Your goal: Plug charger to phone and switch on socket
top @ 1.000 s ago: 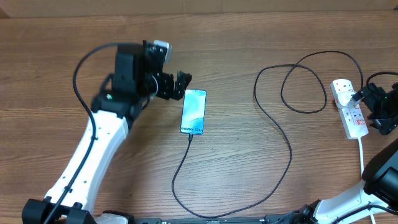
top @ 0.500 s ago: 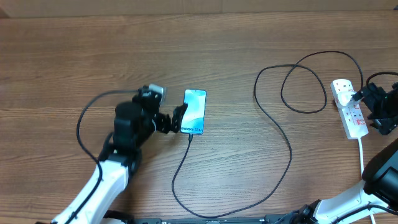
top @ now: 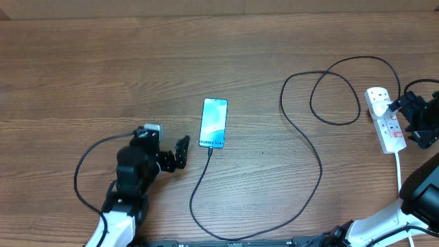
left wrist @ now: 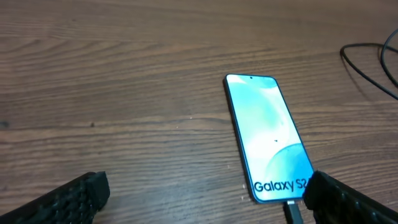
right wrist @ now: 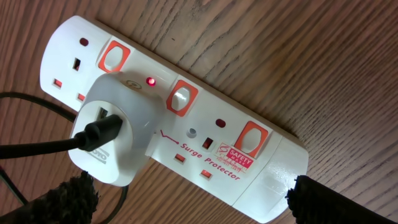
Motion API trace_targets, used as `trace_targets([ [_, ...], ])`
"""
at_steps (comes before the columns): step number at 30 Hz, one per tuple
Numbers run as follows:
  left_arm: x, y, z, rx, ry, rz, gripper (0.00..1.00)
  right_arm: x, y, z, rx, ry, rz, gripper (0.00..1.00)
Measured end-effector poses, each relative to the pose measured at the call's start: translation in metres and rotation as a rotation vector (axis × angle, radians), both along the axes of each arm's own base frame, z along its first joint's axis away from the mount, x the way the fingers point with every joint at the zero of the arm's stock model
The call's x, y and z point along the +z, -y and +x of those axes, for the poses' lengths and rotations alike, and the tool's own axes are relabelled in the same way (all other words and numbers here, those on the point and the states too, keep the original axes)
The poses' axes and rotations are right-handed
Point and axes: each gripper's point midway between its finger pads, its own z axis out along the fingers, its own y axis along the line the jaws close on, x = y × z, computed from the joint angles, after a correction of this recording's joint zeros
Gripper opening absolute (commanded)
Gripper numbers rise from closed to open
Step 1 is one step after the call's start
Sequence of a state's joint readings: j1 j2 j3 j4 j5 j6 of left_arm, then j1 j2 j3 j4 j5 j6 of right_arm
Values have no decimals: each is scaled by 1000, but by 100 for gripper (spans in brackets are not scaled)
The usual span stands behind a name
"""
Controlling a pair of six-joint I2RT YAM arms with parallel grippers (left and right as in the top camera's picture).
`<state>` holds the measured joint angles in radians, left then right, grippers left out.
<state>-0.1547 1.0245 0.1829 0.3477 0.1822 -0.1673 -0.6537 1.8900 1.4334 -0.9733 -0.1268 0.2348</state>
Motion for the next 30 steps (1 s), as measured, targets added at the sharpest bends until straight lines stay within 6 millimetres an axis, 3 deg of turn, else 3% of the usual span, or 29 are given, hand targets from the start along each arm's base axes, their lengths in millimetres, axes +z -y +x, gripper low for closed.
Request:
trace_targets([
  [6,-4,-7,-17,34,91,-31,100,0,0,0,0,0,0,100],
  [20,-13,-14,-36,63,41,-21,100,0,0,0,0,0,0,100],
  [26,-22,-27,-56,115,-14,16,100,0,0,0,0,1,0,100],
  [30,19,-32,-51,131,173,25,100,0,0,0,0,0,1,100],
])
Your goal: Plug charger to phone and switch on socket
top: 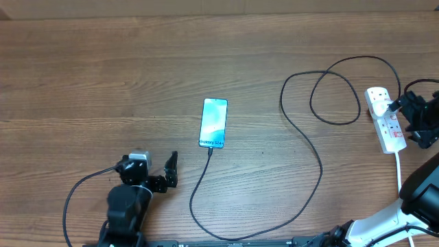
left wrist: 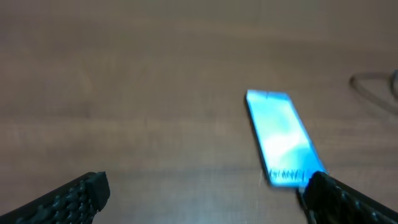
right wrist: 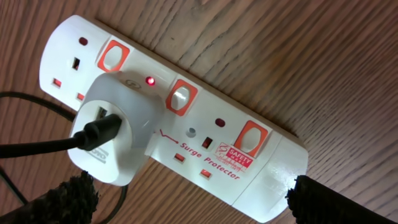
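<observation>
The phone [top: 213, 123] lies screen-up and lit in the middle of the table, with the black charger cable [top: 206, 180] plugged into its near end; it shows blurred in the left wrist view [left wrist: 283, 138]. My left gripper [top: 170, 171] stands open, near and left of the phone. The white power strip [top: 385, 119] lies at the right edge, with the white charger plug [right wrist: 112, 127] in it and a red light [right wrist: 150, 81] on beside the plug. My right gripper [right wrist: 189, 202] hangs open over the strip [right wrist: 186, 118].
The black cable [top: 322, 171] loops widely across the right half of the table between the phone and the strip. A white lead [top: 398, 171] runs from the strip toward the near edge. Bare wood lies left of the phone.
My left gripper has drawn back toward the near edge and away from the phone, which now looks smaller and blurred in its view. The right gripper and the strip have not moved.
</observation>
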Motion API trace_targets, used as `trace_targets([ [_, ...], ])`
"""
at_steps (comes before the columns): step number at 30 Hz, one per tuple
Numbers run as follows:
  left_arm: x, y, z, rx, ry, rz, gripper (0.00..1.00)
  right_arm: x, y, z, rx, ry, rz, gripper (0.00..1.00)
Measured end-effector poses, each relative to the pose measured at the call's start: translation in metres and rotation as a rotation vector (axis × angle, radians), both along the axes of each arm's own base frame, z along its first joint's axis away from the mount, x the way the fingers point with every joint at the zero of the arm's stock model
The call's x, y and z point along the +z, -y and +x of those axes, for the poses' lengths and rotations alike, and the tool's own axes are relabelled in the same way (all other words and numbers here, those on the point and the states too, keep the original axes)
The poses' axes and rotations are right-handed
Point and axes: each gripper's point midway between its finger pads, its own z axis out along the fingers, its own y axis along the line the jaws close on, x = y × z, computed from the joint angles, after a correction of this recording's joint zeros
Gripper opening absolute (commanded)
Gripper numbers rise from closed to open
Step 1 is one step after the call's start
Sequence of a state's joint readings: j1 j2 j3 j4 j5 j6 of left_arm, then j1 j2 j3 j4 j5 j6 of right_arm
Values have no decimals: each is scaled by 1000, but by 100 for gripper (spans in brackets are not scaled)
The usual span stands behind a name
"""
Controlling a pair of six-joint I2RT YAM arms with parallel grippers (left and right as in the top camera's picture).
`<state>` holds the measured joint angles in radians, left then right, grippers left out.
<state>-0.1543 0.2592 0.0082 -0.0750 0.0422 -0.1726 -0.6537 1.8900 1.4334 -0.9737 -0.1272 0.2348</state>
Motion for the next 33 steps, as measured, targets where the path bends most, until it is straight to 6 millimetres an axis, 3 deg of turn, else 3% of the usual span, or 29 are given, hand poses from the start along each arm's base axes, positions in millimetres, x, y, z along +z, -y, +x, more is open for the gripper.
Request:
trace_targets([
  [8,54,-13,-1,26,258,123,100,0,0,0,0,1,-1,100],
  [14,55,-25,0,68,266,167,100,0,0,0,0,1,-1,100],
  [33,55,-27,0,68,270,203,100,0,0,0,0,1,-1,100],
])
